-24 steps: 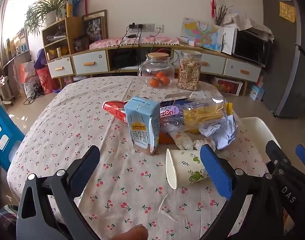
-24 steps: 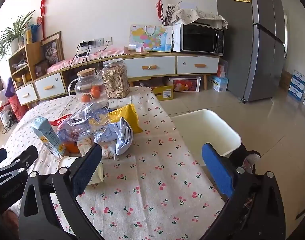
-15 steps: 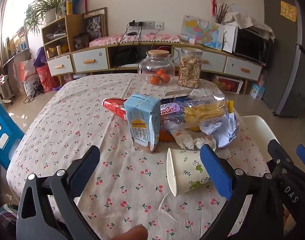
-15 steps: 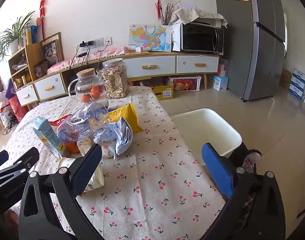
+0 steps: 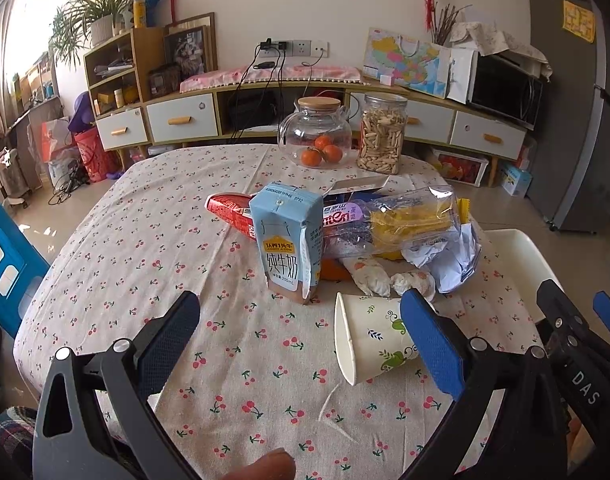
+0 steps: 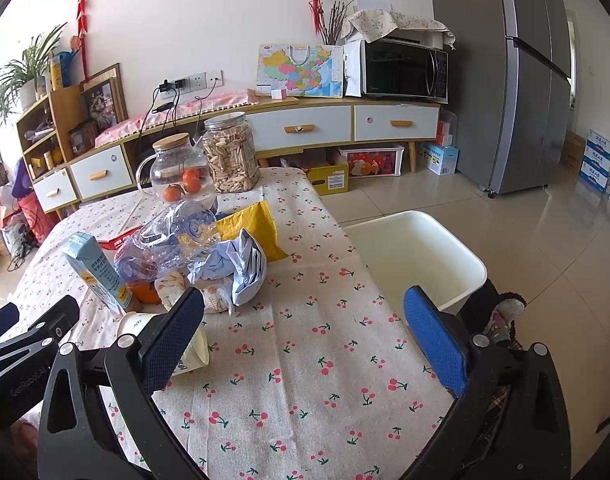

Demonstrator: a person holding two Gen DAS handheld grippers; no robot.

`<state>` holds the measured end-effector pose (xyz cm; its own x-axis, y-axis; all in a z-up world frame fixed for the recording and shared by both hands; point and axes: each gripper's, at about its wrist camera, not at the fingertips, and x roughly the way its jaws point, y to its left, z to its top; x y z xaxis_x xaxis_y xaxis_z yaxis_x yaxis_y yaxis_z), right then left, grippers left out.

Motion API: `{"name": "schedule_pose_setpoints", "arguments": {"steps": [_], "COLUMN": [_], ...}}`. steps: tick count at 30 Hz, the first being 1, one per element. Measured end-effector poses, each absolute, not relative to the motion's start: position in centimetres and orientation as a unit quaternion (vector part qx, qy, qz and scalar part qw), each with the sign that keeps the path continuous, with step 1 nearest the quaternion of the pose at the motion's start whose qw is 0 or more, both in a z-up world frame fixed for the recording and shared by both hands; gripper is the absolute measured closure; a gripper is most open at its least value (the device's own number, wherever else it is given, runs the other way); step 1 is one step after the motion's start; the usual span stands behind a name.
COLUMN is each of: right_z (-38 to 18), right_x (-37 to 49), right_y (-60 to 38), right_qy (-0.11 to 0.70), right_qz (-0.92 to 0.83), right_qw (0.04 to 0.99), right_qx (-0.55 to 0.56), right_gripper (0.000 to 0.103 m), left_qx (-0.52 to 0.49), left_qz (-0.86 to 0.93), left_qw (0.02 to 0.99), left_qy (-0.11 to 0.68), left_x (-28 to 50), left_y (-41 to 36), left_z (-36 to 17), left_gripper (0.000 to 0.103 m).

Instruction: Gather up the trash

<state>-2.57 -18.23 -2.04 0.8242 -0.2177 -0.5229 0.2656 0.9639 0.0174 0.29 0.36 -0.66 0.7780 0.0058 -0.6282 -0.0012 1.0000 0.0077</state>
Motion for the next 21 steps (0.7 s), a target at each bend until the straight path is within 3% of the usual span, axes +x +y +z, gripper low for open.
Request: {"name": "schedule_pose_setpoints", "arguments": {"steps": [8, 21], "right_z": [-1.0, -0.9], "right_x": [-3.0, -2.8], "right_y": [-17.2, -17.8], "right_qy": [0.228, 0.27], "right_qz": [-0.134, -0.13], "right_qw": [0.965, 0.953], "right_qx": [-0.003, 0.043], "right_gripper": [0.007, 0.007], "left_qx": [-0.008, -0.015], "left_qz": [-0.001, -0.005], "left_qw": [0.941, 0.943], "left_qy": [0.339, 0.332], "left_x": [0.2, -0.1], "left_y": [0.5, 0.6], "left_z": [-0.1, 0.2], "left_gripper": [0.006, 0.006]}}
